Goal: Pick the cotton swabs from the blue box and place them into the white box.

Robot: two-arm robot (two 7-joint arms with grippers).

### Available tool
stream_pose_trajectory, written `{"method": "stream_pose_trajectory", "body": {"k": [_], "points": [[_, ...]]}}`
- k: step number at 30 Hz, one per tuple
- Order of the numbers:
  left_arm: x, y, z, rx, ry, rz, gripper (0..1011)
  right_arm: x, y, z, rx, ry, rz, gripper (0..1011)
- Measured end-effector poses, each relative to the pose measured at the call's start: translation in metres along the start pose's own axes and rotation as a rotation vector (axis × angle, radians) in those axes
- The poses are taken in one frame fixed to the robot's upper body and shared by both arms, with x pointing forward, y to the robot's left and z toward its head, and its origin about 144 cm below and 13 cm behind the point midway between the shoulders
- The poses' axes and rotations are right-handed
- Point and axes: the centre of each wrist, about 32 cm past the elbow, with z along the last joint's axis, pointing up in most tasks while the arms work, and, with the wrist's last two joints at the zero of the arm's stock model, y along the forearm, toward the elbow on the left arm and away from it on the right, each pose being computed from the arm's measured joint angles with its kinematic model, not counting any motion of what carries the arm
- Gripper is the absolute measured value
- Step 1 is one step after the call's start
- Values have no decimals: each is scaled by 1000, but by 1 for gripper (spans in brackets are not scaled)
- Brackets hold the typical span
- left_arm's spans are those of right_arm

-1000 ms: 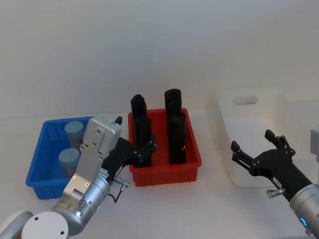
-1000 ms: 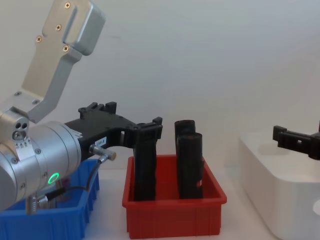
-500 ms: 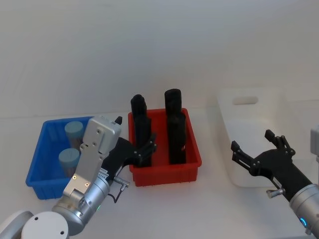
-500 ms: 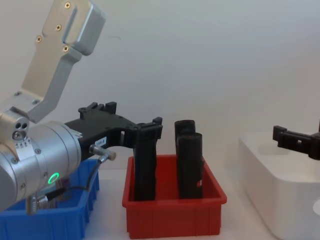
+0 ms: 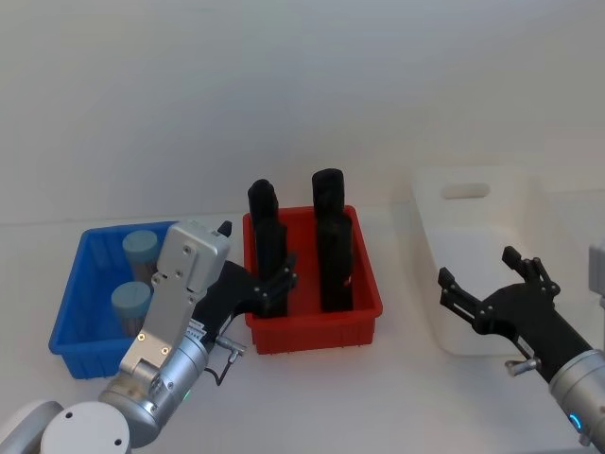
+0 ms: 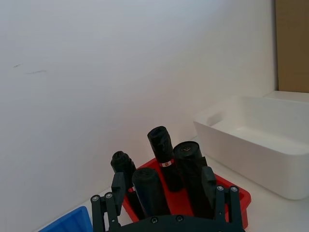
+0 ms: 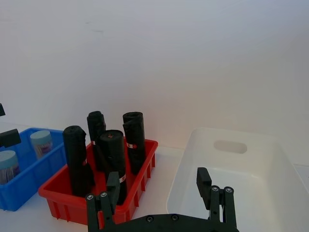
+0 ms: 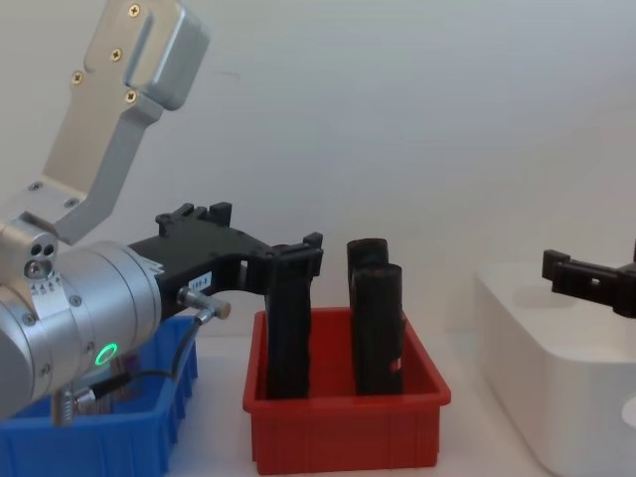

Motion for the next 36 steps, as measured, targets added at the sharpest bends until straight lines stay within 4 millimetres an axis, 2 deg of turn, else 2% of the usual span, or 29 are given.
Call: {"method": "stream_pose_trajectory", "body": {"k": [36], "points": [[0,0,0,0,0,0,1004,0,0,0,0,0,0,1002]]}}
